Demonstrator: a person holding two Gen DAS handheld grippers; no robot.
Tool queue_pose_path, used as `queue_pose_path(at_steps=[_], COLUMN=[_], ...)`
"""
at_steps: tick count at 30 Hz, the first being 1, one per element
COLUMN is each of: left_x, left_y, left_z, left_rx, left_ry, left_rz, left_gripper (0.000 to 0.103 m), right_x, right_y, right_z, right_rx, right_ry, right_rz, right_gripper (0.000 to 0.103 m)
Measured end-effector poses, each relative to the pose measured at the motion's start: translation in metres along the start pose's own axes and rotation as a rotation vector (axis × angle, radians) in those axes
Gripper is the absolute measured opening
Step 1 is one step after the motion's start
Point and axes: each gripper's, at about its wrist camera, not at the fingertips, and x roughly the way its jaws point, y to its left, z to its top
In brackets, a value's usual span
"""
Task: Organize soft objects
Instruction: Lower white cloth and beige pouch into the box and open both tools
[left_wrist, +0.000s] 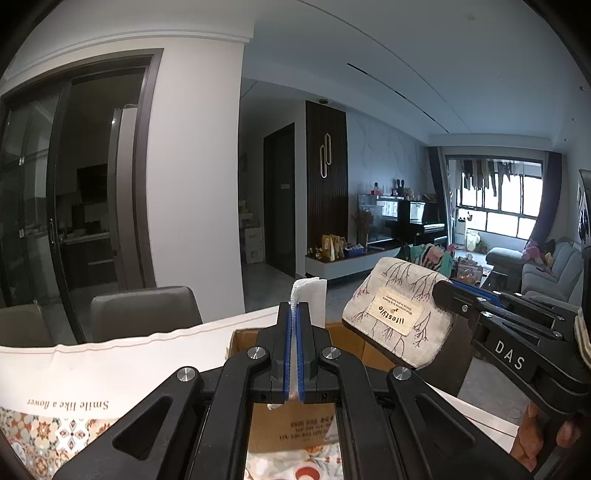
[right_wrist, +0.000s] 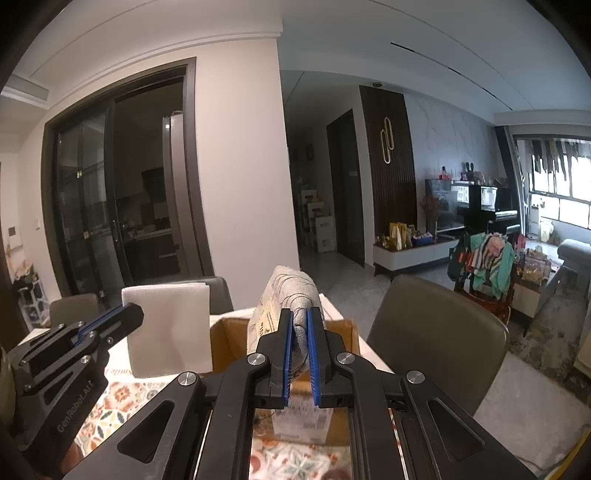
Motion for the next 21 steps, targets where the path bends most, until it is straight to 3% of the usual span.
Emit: queue_pose_path(at_steps=[14,21], left_x=[0.051,0.082], left_y=[0.002,0.0], left_z=[-0.003,-0.016], left_rx=[0.006,0.01], left_ry=[0.02,0.079], left_rz=[0.011,-0.004], left_gripper=[0.005,0.005], right_x=[0.056,0.09], right_y=[0.001,-0.005], right_z=[0.013,0.004], right_rx=[-0.02,-0.007], right_ry=[-0.014,0.05], right_rz=[-0.014,-0.016], right_gripper=[0.009,0.009])
